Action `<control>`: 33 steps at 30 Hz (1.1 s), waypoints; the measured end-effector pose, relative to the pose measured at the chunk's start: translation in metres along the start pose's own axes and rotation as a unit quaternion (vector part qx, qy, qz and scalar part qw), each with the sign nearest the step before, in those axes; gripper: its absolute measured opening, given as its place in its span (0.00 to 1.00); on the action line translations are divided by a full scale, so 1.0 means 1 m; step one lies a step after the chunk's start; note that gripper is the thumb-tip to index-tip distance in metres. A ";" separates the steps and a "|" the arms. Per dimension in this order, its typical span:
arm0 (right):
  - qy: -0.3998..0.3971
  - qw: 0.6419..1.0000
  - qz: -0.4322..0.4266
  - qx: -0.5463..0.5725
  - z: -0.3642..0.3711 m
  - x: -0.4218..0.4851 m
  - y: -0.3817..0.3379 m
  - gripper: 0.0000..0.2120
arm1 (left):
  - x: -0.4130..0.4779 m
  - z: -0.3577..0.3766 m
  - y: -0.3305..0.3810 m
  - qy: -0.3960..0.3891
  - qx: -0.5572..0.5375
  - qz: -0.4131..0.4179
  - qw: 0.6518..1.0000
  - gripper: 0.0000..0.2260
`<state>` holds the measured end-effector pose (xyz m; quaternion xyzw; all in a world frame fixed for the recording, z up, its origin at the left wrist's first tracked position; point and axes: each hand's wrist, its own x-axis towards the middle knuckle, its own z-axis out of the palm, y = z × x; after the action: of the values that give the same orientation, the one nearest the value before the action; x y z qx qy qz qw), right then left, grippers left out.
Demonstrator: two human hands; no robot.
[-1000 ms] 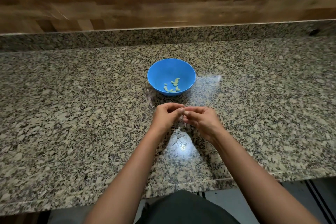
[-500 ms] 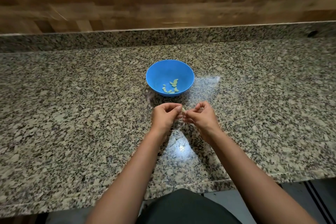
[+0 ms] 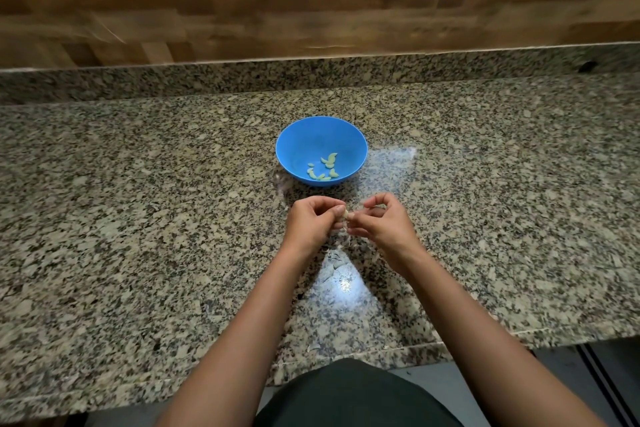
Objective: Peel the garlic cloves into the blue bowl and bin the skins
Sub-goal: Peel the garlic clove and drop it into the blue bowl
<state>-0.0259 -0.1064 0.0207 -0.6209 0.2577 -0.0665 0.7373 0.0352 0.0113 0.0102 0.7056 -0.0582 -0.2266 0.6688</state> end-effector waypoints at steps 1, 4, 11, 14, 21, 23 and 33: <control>0.007 0.999 -0.011 -0.032 0.000 0.000 0.001 0.13 | 0.000 0.000 0.000 -0.001 0.019 0.004 1.000 0.02; 0.017 0.994 -0.042 -0.102 -0.001 0.000 0.002 0.14 | 0.000 0.001 0.002 0.000 0.036 0.010 0.999 0.02; 0.028 0.979 -0.092 -0.182 -0.002 0.001 0.003 0.14 | 0.001 0.001 0.003 0.000 0.037 0.009 0.999 0.02; 0.018 0.987 -0.070 -0.142 -0.003 0.003 0.006 0.10 | 0.002 0.002 0.002 0.008 0.022 0.006 1.000 0.02; -0.018 0.960 -0.091 -0.265 -0.003 0.006 0.010 0.06 | 0.002 0.003 -0.003 0.018 0.024 0.020 0.999 0.04; -0.018 0.947 -0.109 -0.302 -0.002 0.005 0.008 0.06 | 0.002 0.004 -0.004 0.020 0.017 0.020 0.999 0.05; -0.009 0.916 -0.150 -0.371 -0.002 0.003 0.013 0.08 | 0.000 0.003 -0.009 0.004 -0.003 0.011 1.000 0.03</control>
<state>-0.0274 -0.1064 0.0069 -0.8817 0.1612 -0.0707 0.4377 0.0321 0.0094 0.0017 0.7040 -0.0624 -0.2166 0.6735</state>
